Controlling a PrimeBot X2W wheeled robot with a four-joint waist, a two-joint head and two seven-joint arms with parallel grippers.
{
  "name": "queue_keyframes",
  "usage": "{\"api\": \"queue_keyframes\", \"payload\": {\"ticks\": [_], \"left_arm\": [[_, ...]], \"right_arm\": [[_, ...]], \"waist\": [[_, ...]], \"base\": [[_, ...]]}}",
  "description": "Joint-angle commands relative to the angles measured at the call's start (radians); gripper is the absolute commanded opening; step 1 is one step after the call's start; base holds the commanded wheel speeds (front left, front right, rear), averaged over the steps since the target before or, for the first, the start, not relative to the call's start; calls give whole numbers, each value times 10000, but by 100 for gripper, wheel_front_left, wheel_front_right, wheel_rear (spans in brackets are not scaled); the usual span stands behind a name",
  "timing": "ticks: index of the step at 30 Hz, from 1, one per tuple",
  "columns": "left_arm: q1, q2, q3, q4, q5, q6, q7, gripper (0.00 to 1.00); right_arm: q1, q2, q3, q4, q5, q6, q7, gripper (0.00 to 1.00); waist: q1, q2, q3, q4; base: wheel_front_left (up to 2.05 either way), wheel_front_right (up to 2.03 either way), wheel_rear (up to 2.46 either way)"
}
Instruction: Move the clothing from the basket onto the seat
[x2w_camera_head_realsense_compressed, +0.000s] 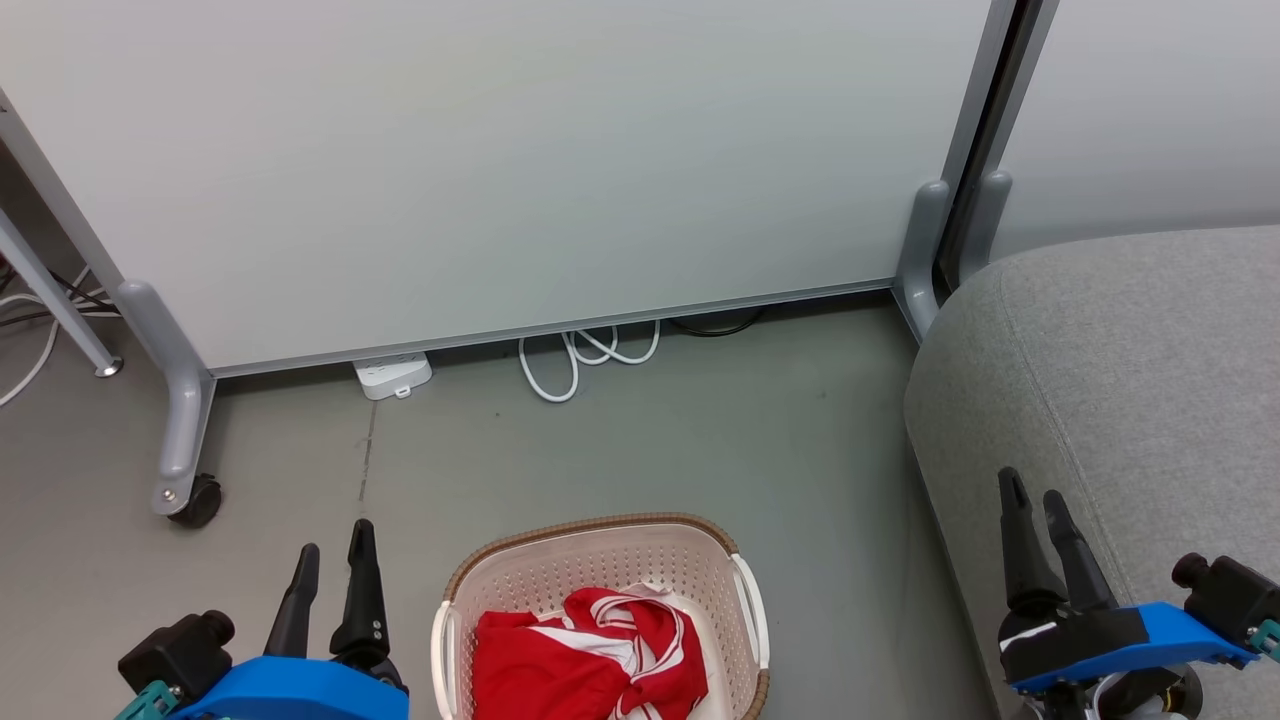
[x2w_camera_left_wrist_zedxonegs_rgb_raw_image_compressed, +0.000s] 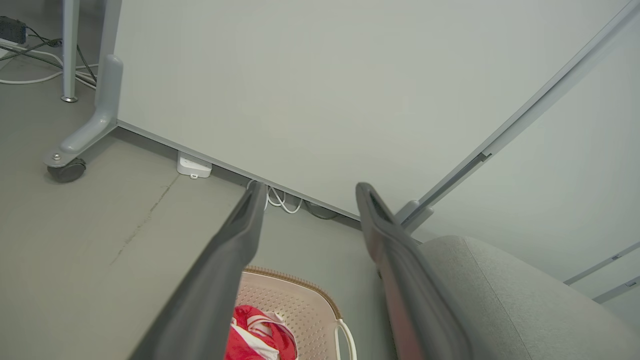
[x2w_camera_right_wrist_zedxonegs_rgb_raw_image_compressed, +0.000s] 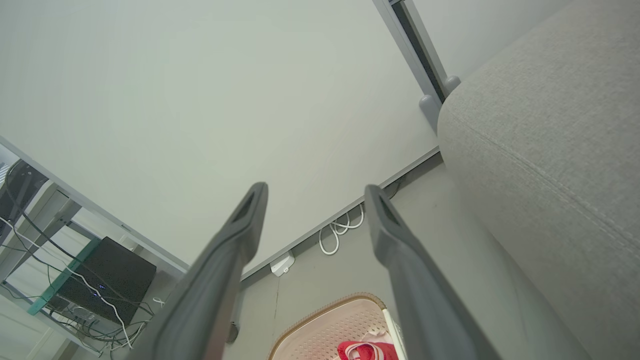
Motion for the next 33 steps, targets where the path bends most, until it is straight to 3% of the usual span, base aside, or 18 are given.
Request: {"api": "queue_keyframes", "payload": {"ticks": [1,33], "left_arm": [[-209,97,-60,-105,266,68,-94,100],[-230,134,-261,-11,3120,323,-892,100]], "right_arm": [[23,-43,-10,-148,-255,5,-58,100],[205,-55,174,-572,-3428,5,-556,100]], "waist": [[0,0,1,-5],[0,0,126,-132]], "base": [[0,0,0],[0,0,0]]}}
